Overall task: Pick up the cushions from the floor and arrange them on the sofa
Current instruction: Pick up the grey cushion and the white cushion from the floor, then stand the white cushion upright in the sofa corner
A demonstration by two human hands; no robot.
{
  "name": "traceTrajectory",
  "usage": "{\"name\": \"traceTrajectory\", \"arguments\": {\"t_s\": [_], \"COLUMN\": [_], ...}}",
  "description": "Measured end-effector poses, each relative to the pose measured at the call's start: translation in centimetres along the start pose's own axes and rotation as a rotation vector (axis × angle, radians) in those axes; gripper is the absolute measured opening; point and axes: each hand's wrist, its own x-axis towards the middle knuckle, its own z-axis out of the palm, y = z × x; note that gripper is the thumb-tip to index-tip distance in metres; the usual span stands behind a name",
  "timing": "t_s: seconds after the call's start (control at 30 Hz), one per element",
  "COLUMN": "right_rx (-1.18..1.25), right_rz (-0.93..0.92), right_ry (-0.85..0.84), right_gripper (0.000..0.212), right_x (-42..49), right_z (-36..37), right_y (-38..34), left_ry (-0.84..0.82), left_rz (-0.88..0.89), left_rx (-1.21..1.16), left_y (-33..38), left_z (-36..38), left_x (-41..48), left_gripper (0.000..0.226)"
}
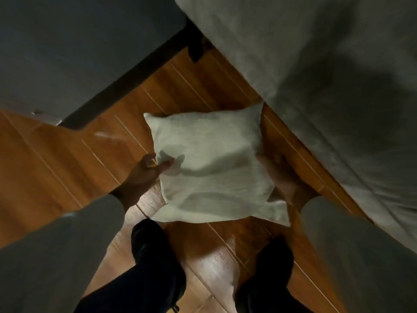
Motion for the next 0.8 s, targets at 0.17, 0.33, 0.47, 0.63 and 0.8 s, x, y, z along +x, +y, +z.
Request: {"name": "traceTrajectory", "arguments": {"t_s": [0.17, 0.33, 0.47, 0.63, 0.8], "right_rx": [0.094, 0.218, 0.253, 0.233, 0.280], "right_rz": [-0.155, -0.044, -0.066, -0.082, -0.084], "right_ry": [-0.012, -0.133, -0.194, -0.284, -0.321], "right_gripper": [0.108, 0.100, 0.094, 0.087, 0.082], "right_x": [6.5, 7.7, 4.1, -5.5, -16.2], "right_z": [1.8, 2.2, 2.0, 1.3, 0.3], "right_y": [2.3, 1.8, 0.9, -2.1, -7.4], "left_ry": [-0.070, -0.174, -0.142, -0.162, -0.147], "left_rz": [-0.095, -0.097, -0.079, -0.093, -0.050], "left_rx": [-0.224, -0.246, -0.258, -0.292, -0.281], "left_y": [-3.8, -3.9, -2.9, 0.6, 7.6], "left_z": [1.2, 1.4, -1.1, -7.2, -15.2], "left_x": [5.0, 5.1, 2.3, -5.6, -14.3], "left_gripper": [0.078, 0.088, 0.091, 0.077, 0.091]}}
